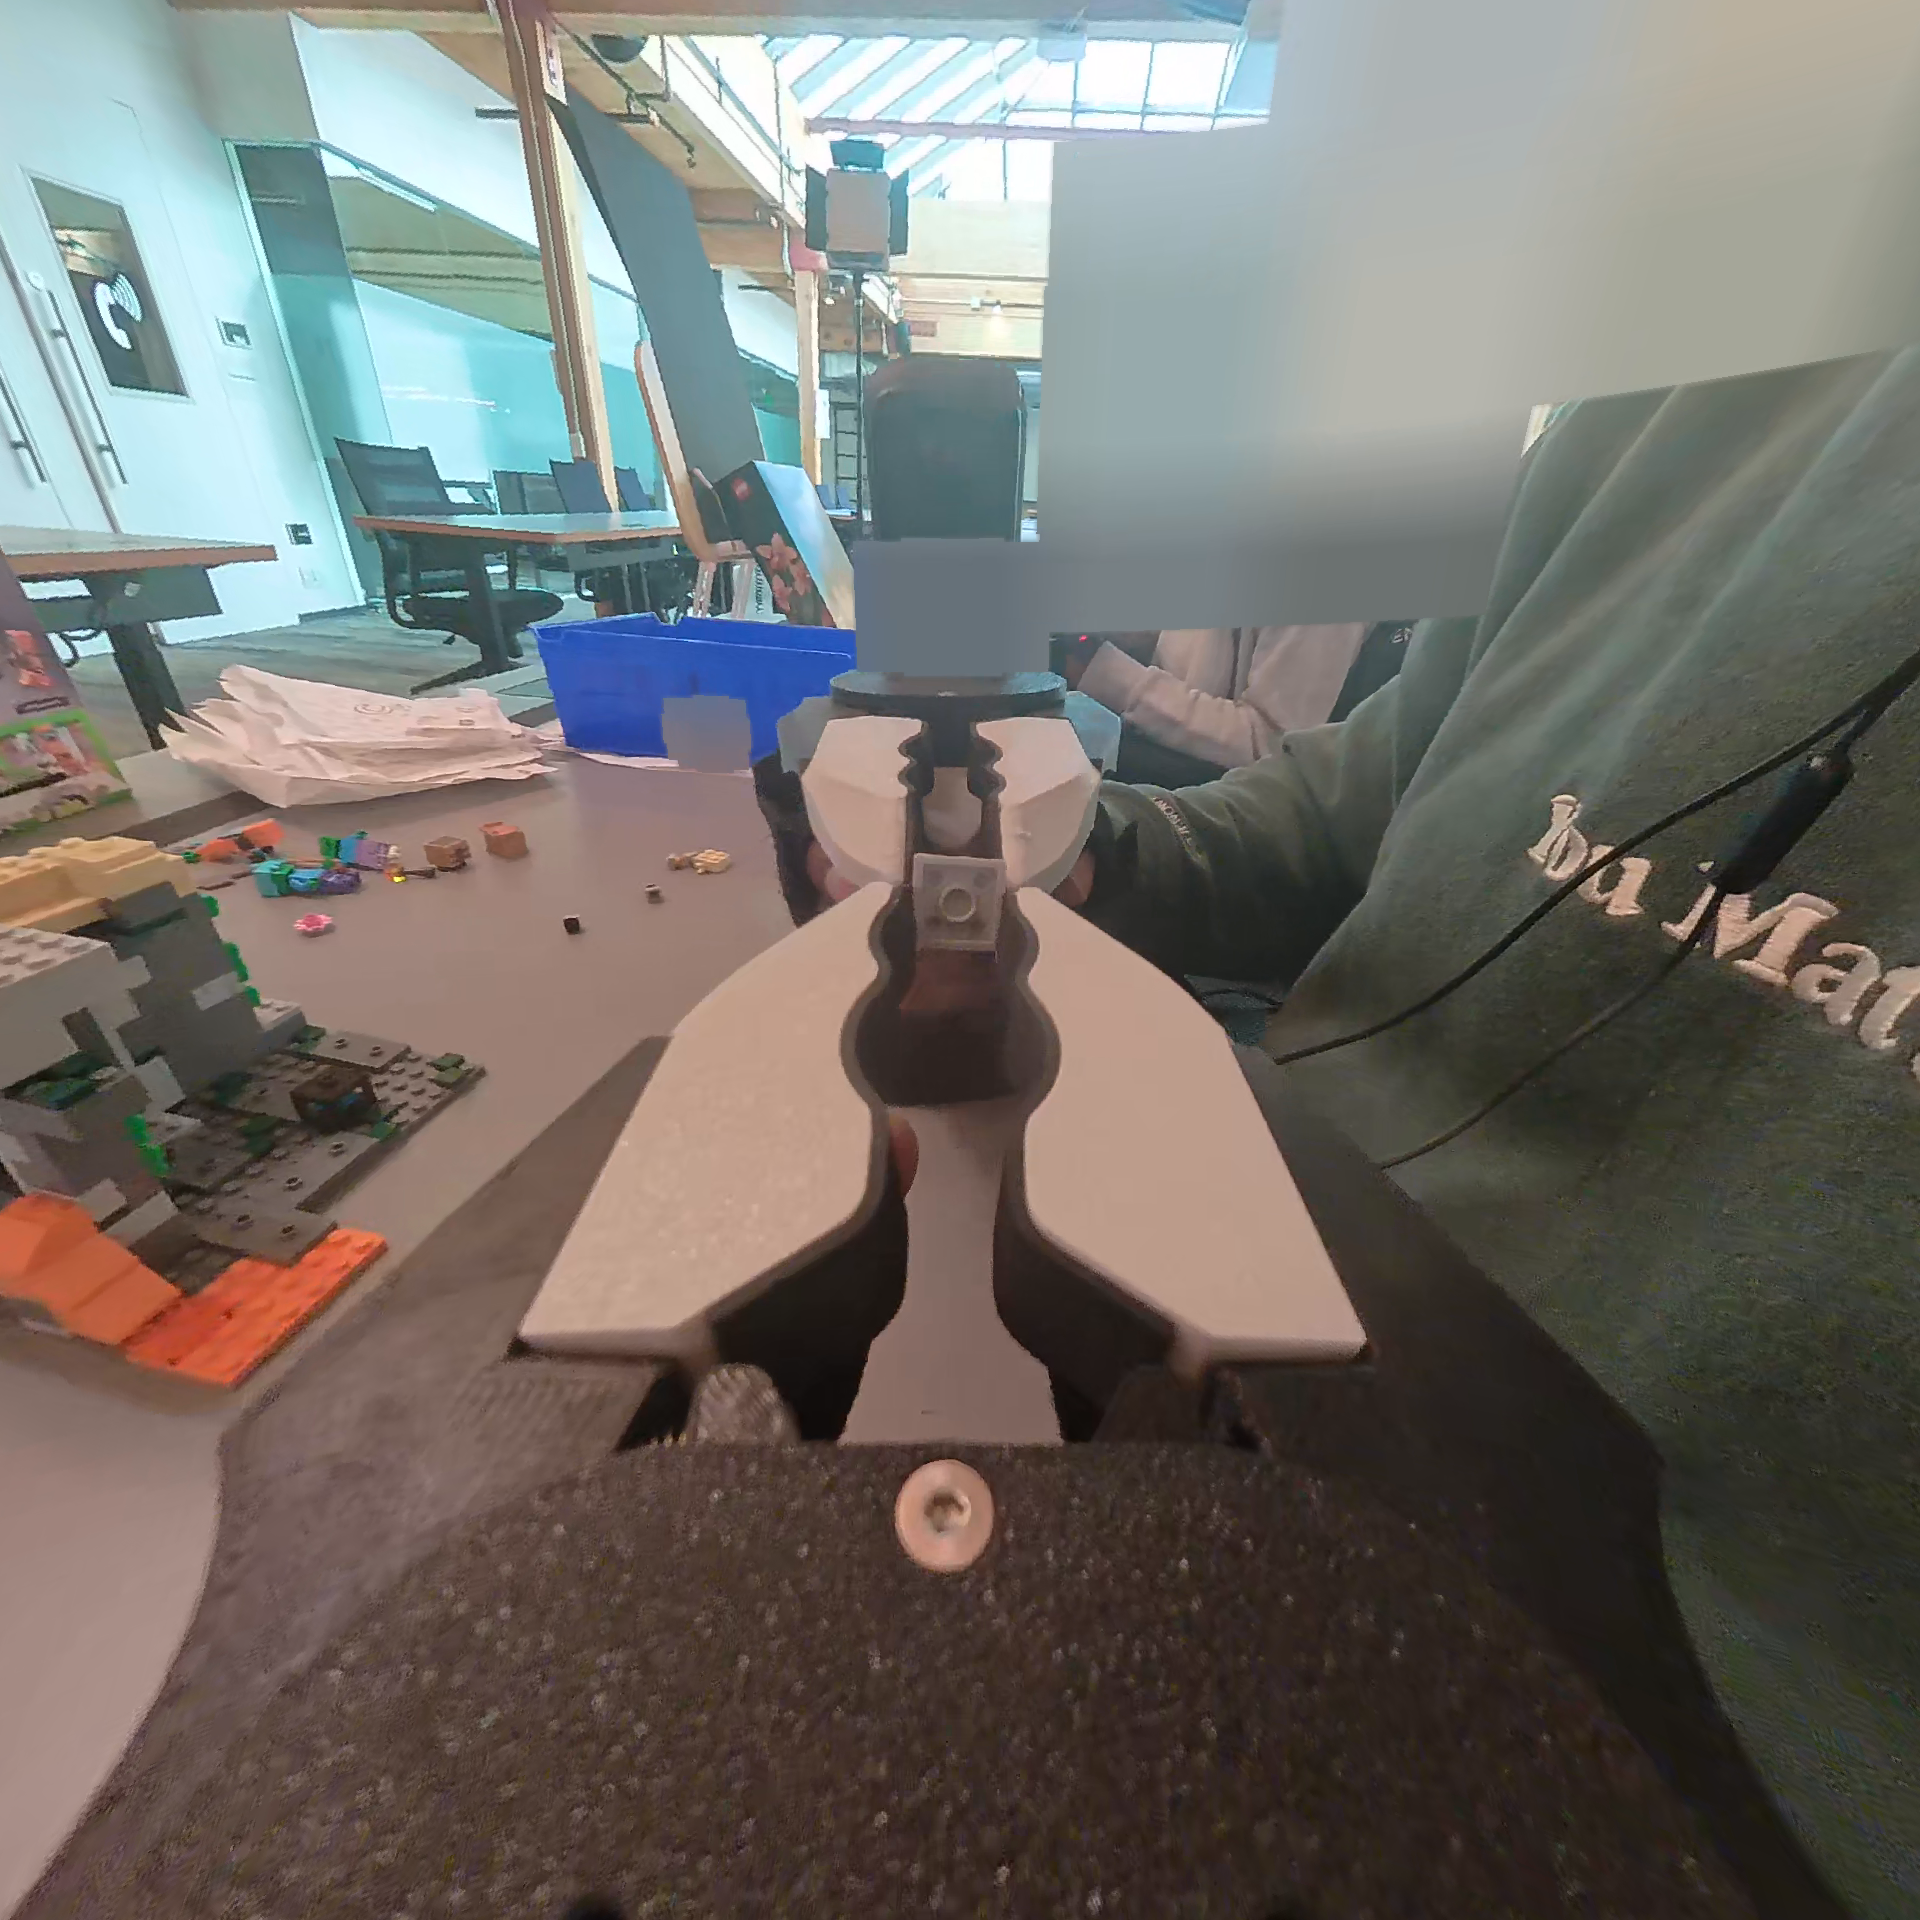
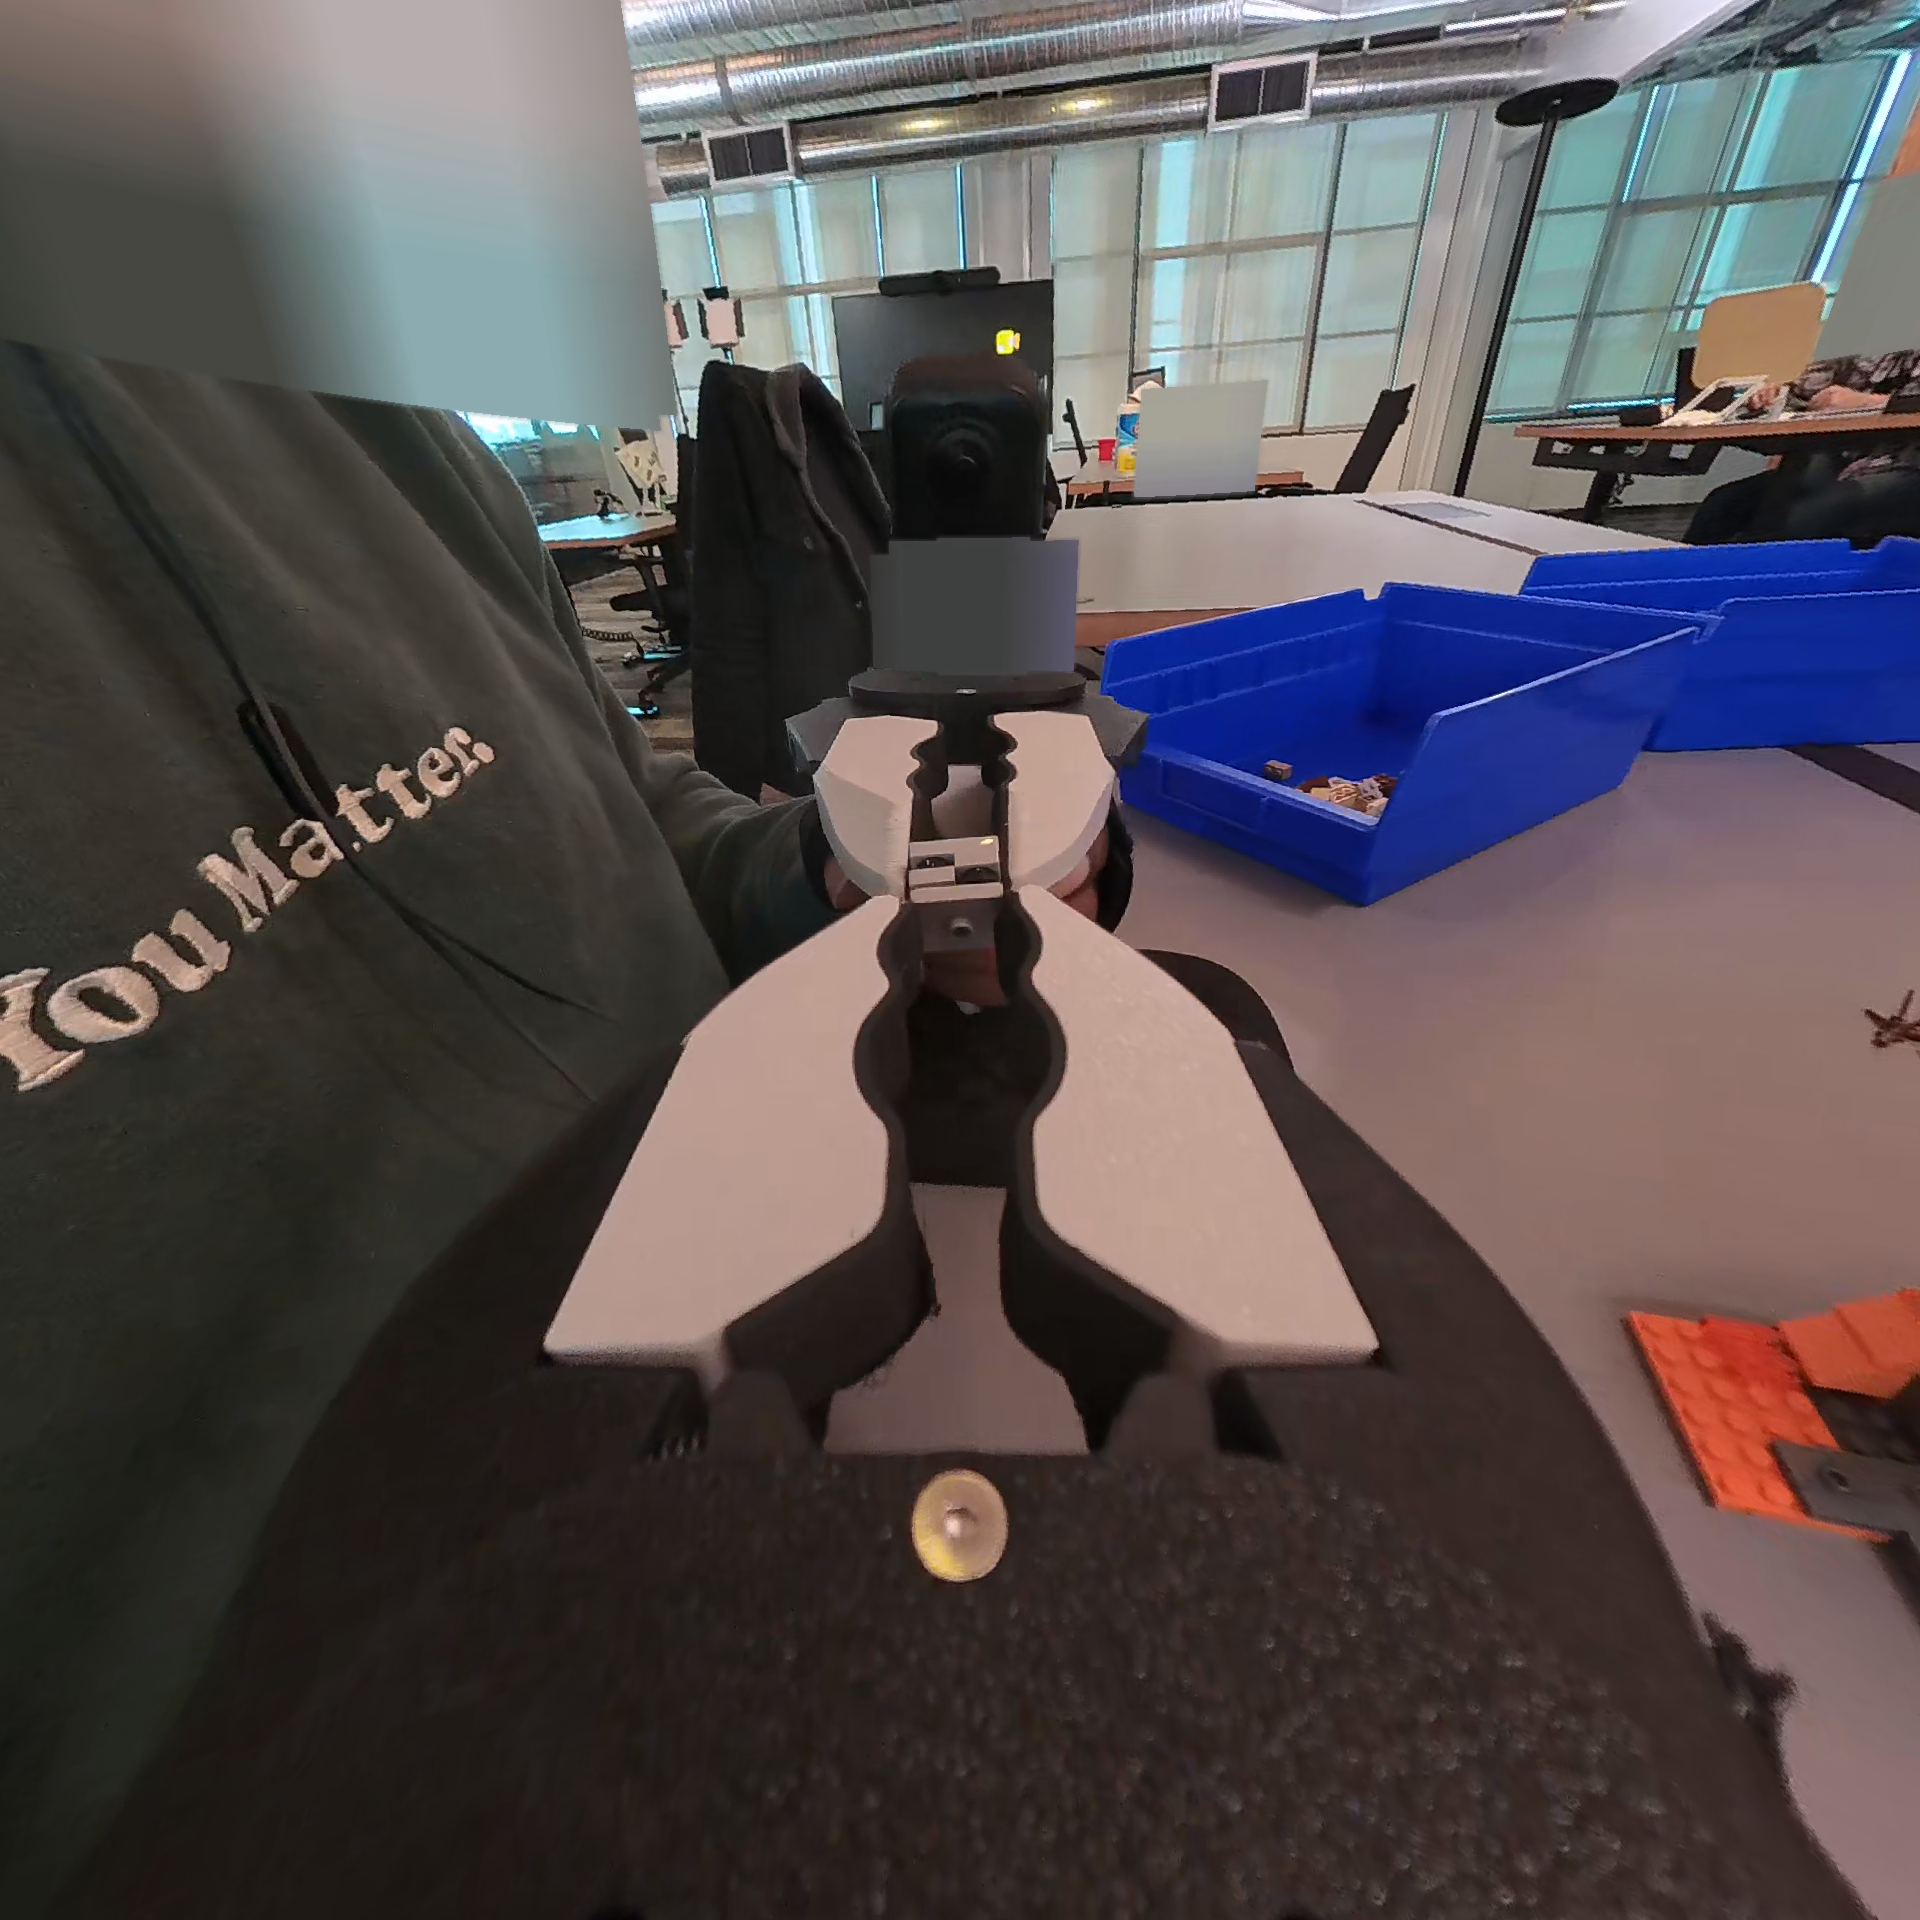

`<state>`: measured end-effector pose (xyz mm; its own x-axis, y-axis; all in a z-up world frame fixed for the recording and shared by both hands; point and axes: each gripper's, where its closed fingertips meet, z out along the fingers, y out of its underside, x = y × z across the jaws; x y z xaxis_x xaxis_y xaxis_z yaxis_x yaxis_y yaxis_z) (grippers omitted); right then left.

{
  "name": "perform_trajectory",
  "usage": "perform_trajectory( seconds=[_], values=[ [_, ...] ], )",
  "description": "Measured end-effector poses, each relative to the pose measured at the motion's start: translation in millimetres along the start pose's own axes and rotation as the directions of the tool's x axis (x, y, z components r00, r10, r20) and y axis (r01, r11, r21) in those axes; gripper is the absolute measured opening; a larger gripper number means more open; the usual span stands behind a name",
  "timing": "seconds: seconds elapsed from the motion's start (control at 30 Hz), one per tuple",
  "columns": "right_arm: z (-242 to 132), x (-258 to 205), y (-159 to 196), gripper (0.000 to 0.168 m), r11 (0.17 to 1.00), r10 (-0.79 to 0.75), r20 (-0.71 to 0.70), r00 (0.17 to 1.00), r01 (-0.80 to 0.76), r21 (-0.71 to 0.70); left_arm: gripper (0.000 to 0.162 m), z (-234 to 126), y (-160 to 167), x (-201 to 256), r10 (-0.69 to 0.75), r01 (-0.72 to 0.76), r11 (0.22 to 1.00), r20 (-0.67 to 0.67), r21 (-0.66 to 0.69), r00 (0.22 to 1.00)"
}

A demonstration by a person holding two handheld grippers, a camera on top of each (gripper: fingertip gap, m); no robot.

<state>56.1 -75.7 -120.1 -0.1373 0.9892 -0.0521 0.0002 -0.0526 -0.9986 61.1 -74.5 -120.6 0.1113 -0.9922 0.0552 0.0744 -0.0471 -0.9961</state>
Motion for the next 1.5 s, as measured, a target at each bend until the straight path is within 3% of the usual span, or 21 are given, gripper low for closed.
perform_trajectory(
  seconds=[0.13, 0.23, 0.67, 0.77, 0.87, 1.0, 1.23, 1.4, 1.5],
  values=[
    [-23.5, 10.2, -2.3, 0.014, 1.000, -0.011, -0.045, 0.999, 0.011, 0.010, 0.016, -30.0, -23.0, -16.9, -0.064, 0.060, 0.991, 0.030, 0.122, 0.997],
    [-12.0, 1.2, 11.6, 0.015, 0.993, -0.079, -0.039, 0.996, 0.076, -0.091, 0.016, -18.1, 2.8, -9.5, 0.009, -0.007, 0.999, 0.043, -0.040, 0.999],
    [-12.1, 24.0, 9.6, 0.015, 0.998, -0.021, -0.086, 0.996, 0.016, -0.063, 0.016, -7.9, 40.7, -40.8, 0.066, -0.021, 0.961, 0.156, -0.277, 0.986],
    [-12.3, 29.8, 16.5, 0.015, 0.996, -0.006, -0.105, 0.994, -0.004, -0.089, 0.016, -7.0, 61.6, -48.4, 0.103, -0.020, 0.917, 0.189, -0.399, 0.977],
    [-12.7, 33.3, 21.1, 0.015, 0.994, 0.006, -0.117, 0.993, -0.018, -0.108, 0.044, -4.5, 74.6, -53.6, 0.109, 0.002, 0.878, 0.204, -0.479, 0.973],
    [-14.4, 35.6, 22.7, 0.015, 0.994, 0.013, -0.132, 0.991, -0.027, -0.108, 0.051, -2.2, 69.8, -53.8, 0.152, -0.041, 0.879, 0.196, -0.476, 0.969],
    [-11.2, 34.3, 26.4, 0.015, 0.992, 0.031, -0.122, 0.992, -0.045, -0.116, 0.043, -1.5, 68.3, -53.2, 0.210, -0.096, 0.875, 0.194, -0.475, 0.958],
    [-9.9, 44.2, 65.3, 0.016, 0.942, -0.040, -0.184, 0.982, -0.024, -0.336, 0.041, 0.6, 51.6, -51.2, 0.210, -0.110, 0.905, 0.207, -0.410, 0.956],
    [-11.3, 44.9, 51.3, 0.016, 0.965, 0.009, -0.184, 0.983, -0.057, -0.258, 0.040, -1.5, 49.4, -52.5, 0.231, -0.127, 0.900, 0.210, -0.416, 0.950]
  ],
)
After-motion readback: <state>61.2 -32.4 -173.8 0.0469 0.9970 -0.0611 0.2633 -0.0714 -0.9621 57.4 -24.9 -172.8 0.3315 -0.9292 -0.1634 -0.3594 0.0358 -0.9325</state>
